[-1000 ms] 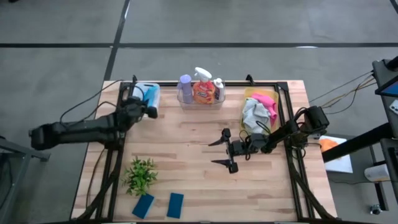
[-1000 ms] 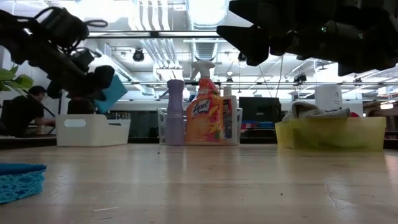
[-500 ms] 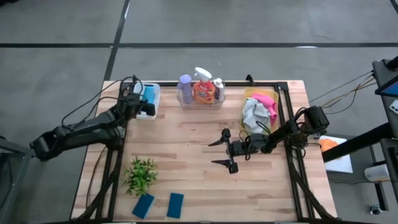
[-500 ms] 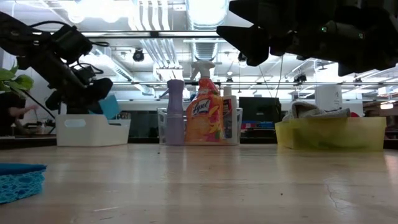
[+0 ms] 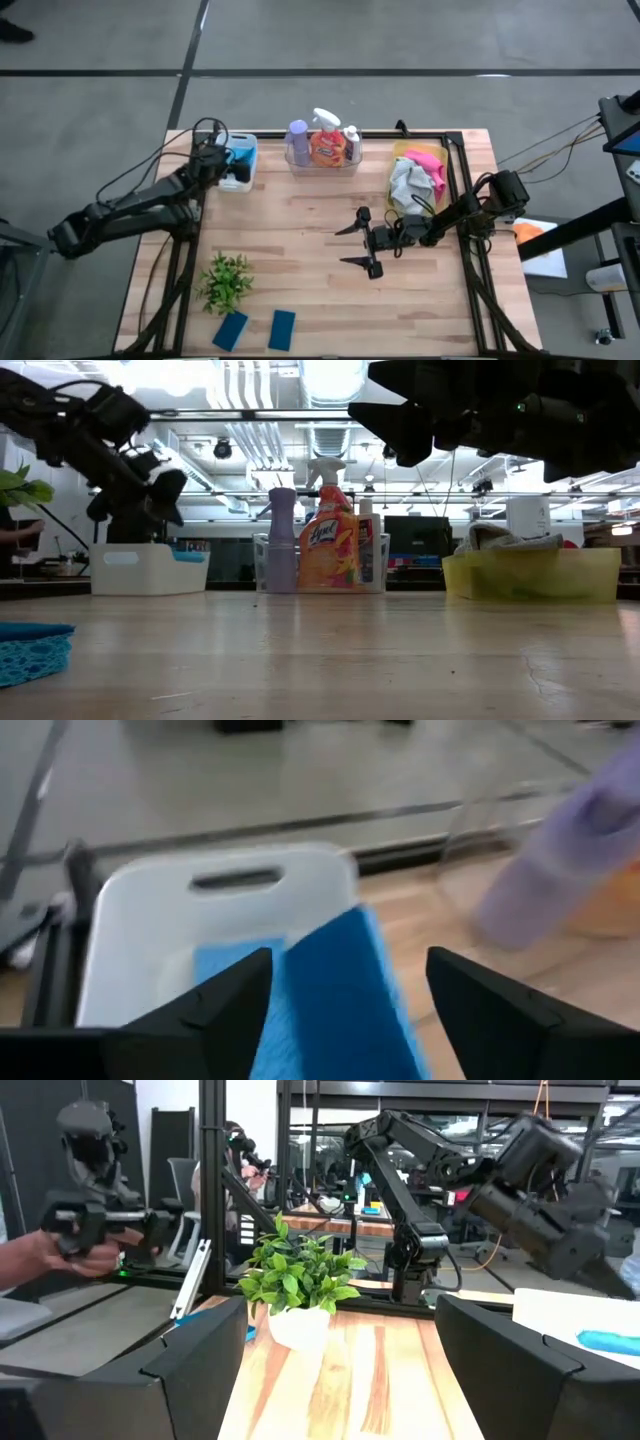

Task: Pick & Place Kitchen Items
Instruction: Put the blue sponge into the white bin

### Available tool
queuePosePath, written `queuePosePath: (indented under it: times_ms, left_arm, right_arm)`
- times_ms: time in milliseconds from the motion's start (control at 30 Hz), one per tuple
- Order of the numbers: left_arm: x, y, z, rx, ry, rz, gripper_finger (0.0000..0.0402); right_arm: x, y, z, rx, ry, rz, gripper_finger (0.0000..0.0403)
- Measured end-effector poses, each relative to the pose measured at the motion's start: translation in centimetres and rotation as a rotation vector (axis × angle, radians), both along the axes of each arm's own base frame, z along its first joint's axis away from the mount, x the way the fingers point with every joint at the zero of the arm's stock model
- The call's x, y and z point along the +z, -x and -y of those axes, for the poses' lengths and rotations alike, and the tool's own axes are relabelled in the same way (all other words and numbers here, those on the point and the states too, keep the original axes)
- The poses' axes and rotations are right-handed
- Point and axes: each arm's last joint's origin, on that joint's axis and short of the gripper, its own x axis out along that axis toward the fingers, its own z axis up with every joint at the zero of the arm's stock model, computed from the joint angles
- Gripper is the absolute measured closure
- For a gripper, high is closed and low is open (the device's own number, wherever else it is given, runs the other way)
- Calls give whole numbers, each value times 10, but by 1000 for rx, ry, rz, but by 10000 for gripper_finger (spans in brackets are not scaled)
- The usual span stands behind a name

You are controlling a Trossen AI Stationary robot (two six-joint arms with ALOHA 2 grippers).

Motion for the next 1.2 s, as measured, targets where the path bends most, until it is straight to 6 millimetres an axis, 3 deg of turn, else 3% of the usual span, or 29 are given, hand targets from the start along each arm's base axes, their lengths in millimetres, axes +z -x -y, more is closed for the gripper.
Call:
queuePosePath:
  times_ms: [133, 300, 433, 667, 967, 1200]
  left_arm:
    - [18, -7, 0, -144, -55, 59, 114]
    - [30, -22, 12, -510, -79, 186, 113]
    - [31, -34, 32, -777, -41, 237, 113]
    - [33, -50, 81, -1092, -13, 241, 113]
    - [49, -66, 138, -1261, -15, 176, 113]
    - [52, -90, 157, -1296, -18, 10, 113]
  right_arm:
    - [0, 0, 0, 0, 1, -4, 78]
    - [-2, 0, 0, 0, 5, -19, 78]
    - [-3, 0, 0, 0, 8, -31, 78]
    - [-4, -1, 2, -12, 12, -40, 78]
    - [-5, -4, 3, -22, 19, -69, 78]
    - [-3, -18, -2, -7, 38, -152, 78]
